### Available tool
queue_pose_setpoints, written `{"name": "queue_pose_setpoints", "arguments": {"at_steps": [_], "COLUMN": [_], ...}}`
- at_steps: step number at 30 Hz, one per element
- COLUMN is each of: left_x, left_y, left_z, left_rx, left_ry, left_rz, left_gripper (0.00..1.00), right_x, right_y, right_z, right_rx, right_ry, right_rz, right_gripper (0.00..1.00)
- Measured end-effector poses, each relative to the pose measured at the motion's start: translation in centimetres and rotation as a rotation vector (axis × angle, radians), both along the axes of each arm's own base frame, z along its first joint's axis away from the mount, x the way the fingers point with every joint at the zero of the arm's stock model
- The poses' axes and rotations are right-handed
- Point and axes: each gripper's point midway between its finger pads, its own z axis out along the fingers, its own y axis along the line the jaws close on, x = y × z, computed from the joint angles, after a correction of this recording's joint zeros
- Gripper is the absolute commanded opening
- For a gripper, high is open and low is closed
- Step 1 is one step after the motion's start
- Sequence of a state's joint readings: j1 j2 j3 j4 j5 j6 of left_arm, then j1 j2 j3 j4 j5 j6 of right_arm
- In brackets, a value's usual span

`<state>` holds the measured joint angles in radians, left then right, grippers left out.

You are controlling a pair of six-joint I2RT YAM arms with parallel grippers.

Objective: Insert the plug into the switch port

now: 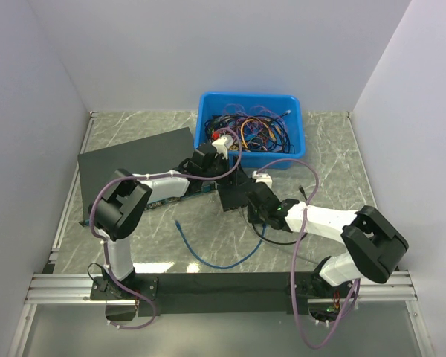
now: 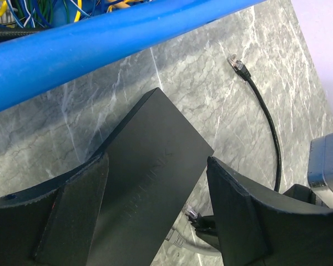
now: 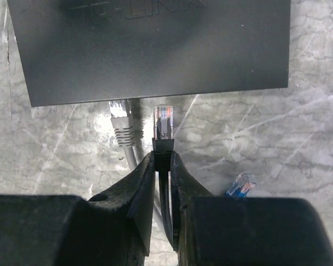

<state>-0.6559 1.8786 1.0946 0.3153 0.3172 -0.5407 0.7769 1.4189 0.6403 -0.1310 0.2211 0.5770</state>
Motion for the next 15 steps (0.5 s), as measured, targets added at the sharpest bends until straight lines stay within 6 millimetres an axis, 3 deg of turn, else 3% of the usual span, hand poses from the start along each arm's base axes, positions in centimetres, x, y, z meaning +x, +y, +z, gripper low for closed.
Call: {"name": "queue_pose_setpoints", "arguments": {"at_steps": [15], "left_x": [0.08], "left_y": [-0.18], "left_z": [0.52], "left_rx": [-0.024], "left_ry": [-0.015], "left_rz": [-0.019], "left_gripper": [0.76], "right_x": [0.47], "right_y": [0.46], "right_z": [-0.27], "right_rx": [-0.002], "right_ry": [-0.016], "right_rz": [0.026], "right_gripper": [0.00]}}
